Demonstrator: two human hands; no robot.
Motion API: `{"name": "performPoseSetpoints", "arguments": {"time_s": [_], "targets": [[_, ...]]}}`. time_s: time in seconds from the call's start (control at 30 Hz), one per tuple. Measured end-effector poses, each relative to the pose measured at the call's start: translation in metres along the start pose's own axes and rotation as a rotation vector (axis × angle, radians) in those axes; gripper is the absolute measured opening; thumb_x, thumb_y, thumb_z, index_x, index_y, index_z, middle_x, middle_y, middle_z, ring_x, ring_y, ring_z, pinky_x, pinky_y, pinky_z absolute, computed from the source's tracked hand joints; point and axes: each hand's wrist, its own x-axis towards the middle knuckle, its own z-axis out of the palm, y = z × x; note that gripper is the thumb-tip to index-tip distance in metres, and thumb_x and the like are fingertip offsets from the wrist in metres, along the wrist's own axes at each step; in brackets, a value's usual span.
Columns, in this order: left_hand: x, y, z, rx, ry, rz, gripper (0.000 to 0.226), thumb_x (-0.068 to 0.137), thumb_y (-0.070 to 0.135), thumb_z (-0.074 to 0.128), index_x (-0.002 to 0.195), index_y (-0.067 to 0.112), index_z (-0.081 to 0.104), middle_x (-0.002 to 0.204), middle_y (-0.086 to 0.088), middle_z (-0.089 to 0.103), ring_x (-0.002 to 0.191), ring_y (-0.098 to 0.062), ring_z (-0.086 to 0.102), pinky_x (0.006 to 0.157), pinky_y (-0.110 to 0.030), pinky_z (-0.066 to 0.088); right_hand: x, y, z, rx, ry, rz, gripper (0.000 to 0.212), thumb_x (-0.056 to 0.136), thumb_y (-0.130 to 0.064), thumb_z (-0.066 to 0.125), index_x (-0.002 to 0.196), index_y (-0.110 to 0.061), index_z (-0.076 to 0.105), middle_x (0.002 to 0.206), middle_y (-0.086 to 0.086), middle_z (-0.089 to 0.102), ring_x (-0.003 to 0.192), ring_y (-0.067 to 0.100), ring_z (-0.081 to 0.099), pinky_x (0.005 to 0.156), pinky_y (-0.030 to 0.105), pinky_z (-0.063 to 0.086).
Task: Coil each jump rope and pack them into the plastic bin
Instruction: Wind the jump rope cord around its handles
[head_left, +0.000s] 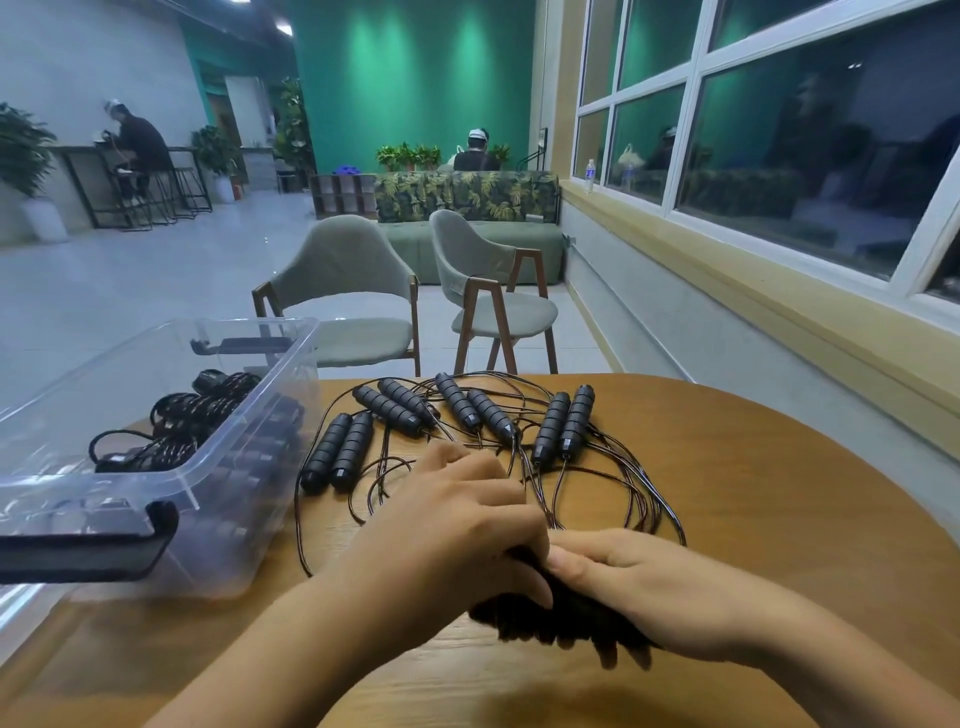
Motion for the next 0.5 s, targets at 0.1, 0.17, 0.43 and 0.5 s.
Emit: {"name": "performPoseSetpoints", "arguments": {"time_s": [0.1,0.17,0.43,0.5], "targets": [[-0.001,-0.001,-0.006,-0.196,0.022,-0.076,0.024,0.086,0.063,0.068,0.097,0.042,0.067,0.096,0.028,0.063,0.106,0.006,0.047,0.092,-0.026,0.038,-0.005,-0.001,-0.003,0.138,-0.174,0.014,0.048,0.109,-0.064,0.037,0.122,-0.032,0.071,0.113,0.015,0.077,0.085,0.03,0.067,0.066,0.039,0.051],[-0.001,-0.001,-0.011,-0.336,0.005,-0.104,0.021,0.082,0.055,0.078,0.094,0.039,0.071,0.096,0.026,0.066,0.107,-0.001,0.055,0.091,-0.028,0.043,-0.006,-0.002,-0.004,0.19,-0.239,0.018,0.05,0.11,-0.064,0.041,0.128,-0.028,0.071,0.11,0.016,0.074,0.08,0.025,0.065,0.066,0.033,0.051],[-0.001,-0.006,-0.016,-0.838,0.0,-0.238,0.006,0.086,0.021,0.083,0.09,0.019,0.079,0.092,0.004,0.076,0.094,-0.015,0.07,0.084,-0.024,0.05,-0.013,-0.006,-0.011,0.305,-0.331,-0.209,0.05,0.101,-0.044,0.062,0.143,-0.015,0.064,0.096,0.017,0.06,0.068,0.012,0.061,0.06,0.018,0.049],[-0.001,-0.009,-0.017,-0.859,-0.04,-0.235,0.008,0.087,0.019,0.082,0.093,0.015,0.079,0.092,0.003,0.076,0.093,-0.013,0.071,0.084,-0.021,0.05,-0.012,-0.004,-0.011,0.328,-0.366,-0.214,0.05,0.101,-0.038,0.063,0.147,-0.019,0.062,0.099,0.015,0.061,0.07,0.022,0.057,0.06,0.023,0.045]]}}
